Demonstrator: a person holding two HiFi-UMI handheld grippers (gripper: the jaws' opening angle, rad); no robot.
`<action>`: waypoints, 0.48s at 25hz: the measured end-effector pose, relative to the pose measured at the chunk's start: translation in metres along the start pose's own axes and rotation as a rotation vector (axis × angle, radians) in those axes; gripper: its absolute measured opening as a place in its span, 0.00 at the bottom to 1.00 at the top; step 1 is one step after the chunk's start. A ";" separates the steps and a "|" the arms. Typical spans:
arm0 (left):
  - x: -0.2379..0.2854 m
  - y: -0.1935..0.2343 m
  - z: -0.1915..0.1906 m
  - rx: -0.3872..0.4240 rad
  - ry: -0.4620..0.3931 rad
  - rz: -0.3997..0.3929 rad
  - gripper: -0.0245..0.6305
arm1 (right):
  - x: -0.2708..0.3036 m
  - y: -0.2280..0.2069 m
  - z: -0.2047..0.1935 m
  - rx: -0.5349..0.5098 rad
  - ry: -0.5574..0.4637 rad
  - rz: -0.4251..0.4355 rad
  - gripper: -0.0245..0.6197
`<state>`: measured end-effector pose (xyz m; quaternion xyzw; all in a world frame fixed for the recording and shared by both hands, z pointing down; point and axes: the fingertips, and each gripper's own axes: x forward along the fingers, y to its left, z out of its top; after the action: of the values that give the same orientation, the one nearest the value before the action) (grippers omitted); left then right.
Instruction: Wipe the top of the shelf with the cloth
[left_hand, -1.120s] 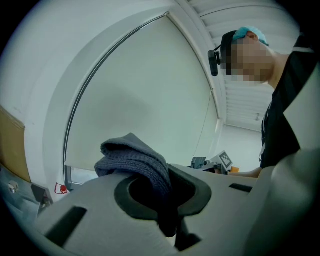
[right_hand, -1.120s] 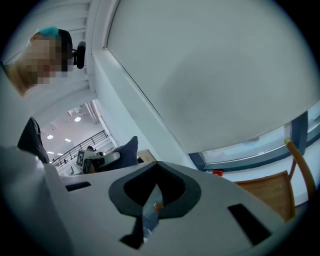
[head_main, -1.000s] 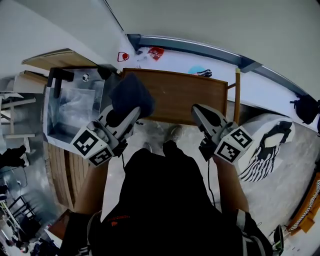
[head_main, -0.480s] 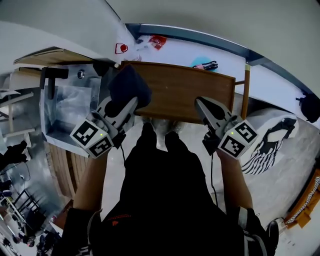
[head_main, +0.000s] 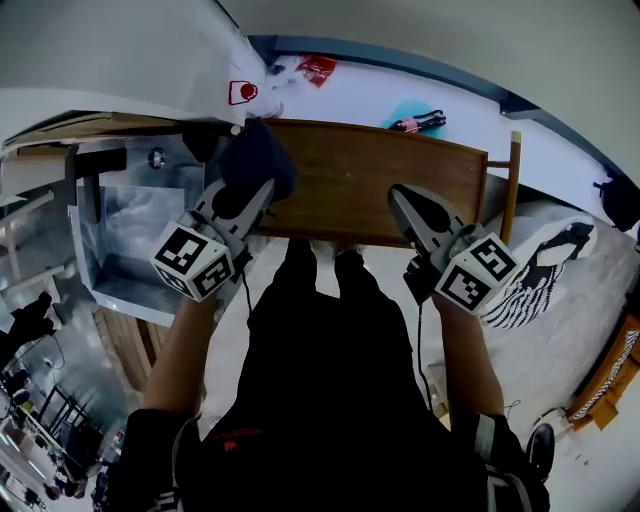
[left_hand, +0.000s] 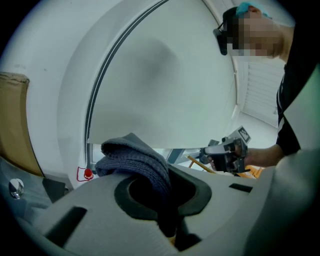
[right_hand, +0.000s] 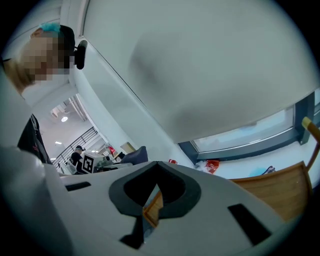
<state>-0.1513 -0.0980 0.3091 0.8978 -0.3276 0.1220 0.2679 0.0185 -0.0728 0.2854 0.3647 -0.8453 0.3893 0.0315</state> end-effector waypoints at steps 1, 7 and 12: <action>0.002 0.008 -0.006 0.003 0.017 0.013 0.11 | 0.005 0.000 -0.001 0.004 0.005 -0.004 0.05; 0.020 0.051 -0.036 -0.010 0.099 0.074 0.11 | 0.025 -0.010 -0.013 0.030 0.042 -0.031 0.05; 0.040 0.080 -0.063 -0.025 0.153 0.129 0.11 | 0.033 -0.026 -0.025 0.047 0.072 -0.055 0.05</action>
<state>-0.1761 -0.1356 0.4091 0.8595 -0.3648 0.2029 0.2949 0.0053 -0.0867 0.3303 0.3744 -0.8238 0.4209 0.0642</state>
